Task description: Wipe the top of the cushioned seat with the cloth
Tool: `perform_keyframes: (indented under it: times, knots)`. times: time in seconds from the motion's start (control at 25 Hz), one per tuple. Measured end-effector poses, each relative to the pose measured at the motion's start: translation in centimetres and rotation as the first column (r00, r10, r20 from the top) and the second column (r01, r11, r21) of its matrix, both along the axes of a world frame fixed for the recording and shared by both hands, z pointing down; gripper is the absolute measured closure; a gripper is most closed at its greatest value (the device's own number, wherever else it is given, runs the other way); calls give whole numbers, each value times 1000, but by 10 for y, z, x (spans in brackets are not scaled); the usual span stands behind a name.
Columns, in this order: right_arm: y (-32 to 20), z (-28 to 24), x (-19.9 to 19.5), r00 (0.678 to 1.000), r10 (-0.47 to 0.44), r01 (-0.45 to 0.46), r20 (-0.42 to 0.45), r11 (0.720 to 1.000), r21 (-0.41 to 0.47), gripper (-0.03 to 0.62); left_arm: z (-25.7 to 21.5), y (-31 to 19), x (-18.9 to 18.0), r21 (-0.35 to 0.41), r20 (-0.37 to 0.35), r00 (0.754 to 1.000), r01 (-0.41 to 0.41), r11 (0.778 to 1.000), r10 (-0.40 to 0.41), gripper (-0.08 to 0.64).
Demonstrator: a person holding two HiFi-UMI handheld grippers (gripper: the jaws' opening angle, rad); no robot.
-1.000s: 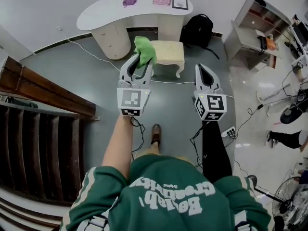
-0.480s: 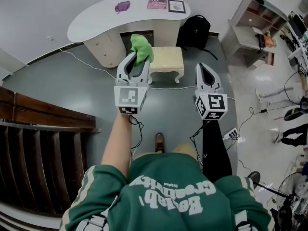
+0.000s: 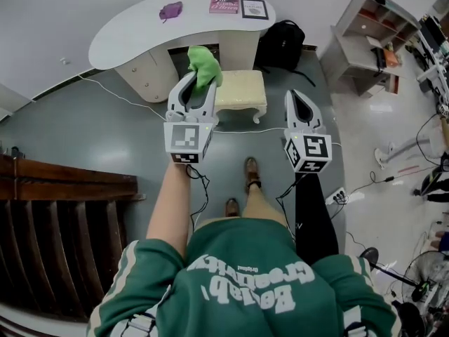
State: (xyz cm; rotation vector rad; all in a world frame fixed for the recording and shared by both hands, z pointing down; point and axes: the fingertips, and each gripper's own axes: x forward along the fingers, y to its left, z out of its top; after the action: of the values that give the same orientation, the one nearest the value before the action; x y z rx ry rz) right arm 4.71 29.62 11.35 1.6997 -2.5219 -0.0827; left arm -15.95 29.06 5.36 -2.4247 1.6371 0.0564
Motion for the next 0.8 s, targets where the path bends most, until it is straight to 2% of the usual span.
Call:
perform_keyframes:
  times: [0.28, 0.44, 0.8]
  knots:
    - [-64, 11, -3, 1000, -13, 13, 11, 999, 31, 584, 17, -59, 6, 9, -8, 1000, -1, 1000, 1, 416]
    - [-107, 26, 1, 1000, -21, 20, 7, 999, 29, 584, 37, -104, 12, -15, -7, 1000, 2, 1000, -2, 416]
    - [-247, 47, 34, 999, -33, 33, 21, 999, -26, 584, 63, -233, 53, -59, 14, 1000, -26, 998, 27, 416]
